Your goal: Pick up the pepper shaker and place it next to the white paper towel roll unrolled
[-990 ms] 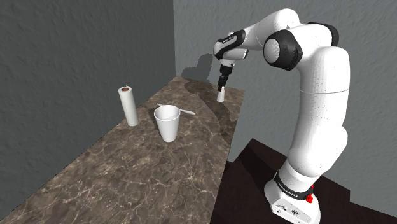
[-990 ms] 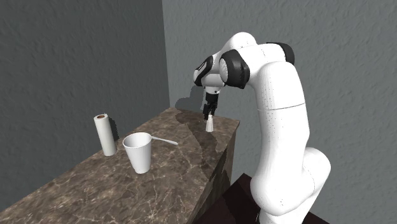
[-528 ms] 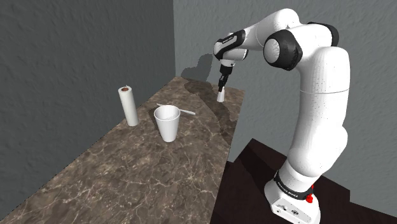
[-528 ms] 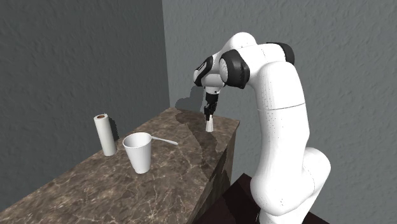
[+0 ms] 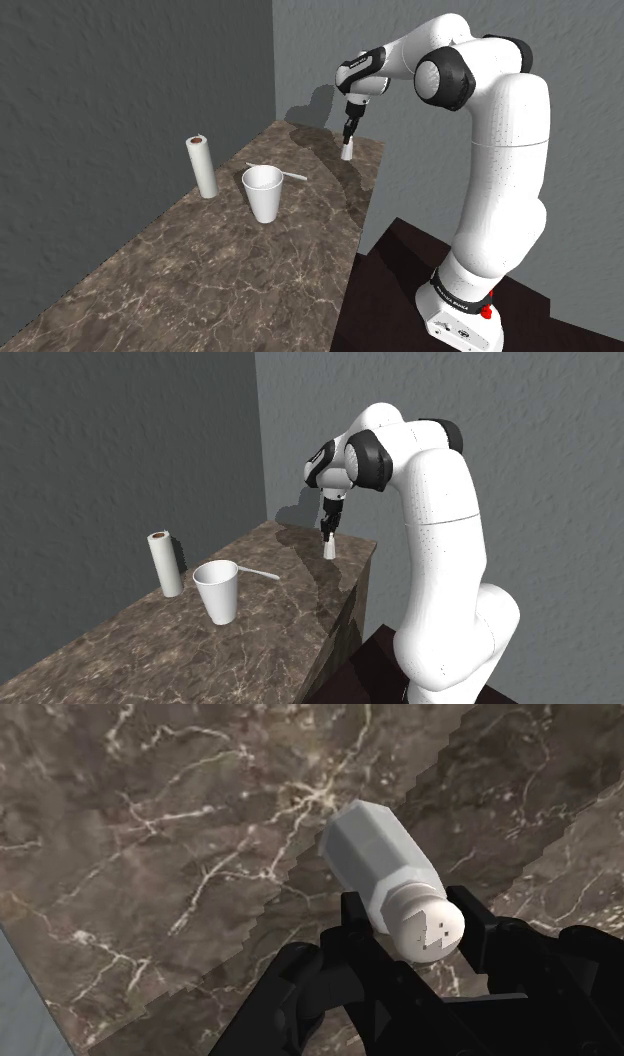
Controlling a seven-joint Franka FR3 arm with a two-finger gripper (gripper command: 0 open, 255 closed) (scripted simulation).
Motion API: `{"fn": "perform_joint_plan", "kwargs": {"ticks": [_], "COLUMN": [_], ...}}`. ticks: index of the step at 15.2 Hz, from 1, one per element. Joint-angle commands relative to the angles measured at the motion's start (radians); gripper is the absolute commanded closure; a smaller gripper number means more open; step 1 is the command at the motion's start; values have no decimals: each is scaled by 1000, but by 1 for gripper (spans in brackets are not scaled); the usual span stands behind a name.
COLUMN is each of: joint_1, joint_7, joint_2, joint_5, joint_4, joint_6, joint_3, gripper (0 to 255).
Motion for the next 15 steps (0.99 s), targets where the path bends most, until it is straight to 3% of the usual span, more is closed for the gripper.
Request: {"fn": "perform_joint_plan", "kwargs": {"ticks": [1,15], "joint_1": [1,4], "joint_7": [3,39], "joint_2": [-5,-64], "joint_5": [-3,-39], "joint_4": [5,114], "joint_6": [-11,-172], "joint_3": [-1,-15], "gripper": [255,255]}}
